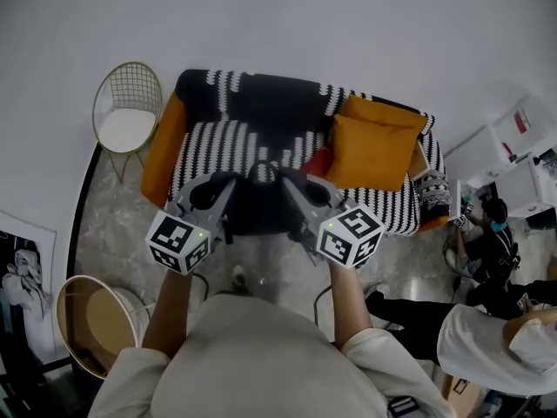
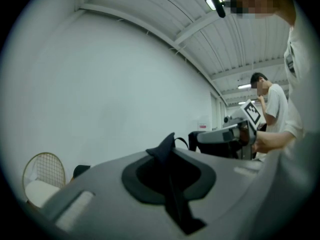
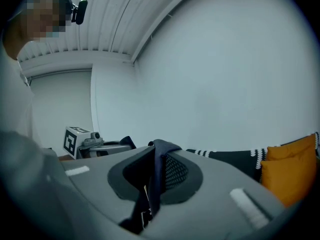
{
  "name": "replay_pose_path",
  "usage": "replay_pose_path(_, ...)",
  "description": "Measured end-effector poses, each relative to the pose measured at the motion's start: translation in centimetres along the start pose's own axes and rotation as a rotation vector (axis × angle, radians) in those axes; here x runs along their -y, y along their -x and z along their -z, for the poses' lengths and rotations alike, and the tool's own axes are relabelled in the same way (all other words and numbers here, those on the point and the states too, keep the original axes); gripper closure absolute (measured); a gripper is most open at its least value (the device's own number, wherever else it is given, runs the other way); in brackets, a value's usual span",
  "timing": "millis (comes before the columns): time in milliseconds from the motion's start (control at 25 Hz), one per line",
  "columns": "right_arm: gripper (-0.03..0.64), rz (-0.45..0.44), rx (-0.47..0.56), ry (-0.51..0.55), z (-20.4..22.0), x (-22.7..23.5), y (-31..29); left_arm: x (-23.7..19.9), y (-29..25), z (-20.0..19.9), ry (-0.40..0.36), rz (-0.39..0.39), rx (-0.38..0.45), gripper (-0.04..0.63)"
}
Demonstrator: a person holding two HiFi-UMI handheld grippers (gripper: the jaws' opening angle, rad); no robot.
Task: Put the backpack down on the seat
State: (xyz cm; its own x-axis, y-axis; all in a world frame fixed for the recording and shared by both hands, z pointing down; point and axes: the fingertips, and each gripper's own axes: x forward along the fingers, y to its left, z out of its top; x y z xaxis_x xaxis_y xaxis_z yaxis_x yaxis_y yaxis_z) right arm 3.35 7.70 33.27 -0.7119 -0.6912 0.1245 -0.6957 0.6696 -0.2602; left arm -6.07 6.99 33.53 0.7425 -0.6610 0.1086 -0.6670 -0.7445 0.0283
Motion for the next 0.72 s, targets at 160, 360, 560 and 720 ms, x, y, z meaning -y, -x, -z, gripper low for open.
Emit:
replay_pose_path(160,0.592,0.014,-0.013,-0.013,-0.3,2.2,-3.1,-3.2,-2.0,0.3,0.013,0.015,-0.011,0.575)
replay_pose_path(360,0.592,0.043,-0.025,-0.036,-0.3,4.3,-6.7,-6.8,-3.9,1.1,0.023,0.040,-0.025,0.575)
replay_pose_path(560,0.592,0.071,-0.038,-0.058,-0.3,6.5,-9.9,-9.8,-6.1,1.7,0.000,0.080,-0.056,0.575)
replay_pose_path(720,0.592,0.087,-0.038,-0.057,-1.0,8.0,-12.3,-12.3,-7.5,1.4,-0.004,0.093,-0.060,0.575)
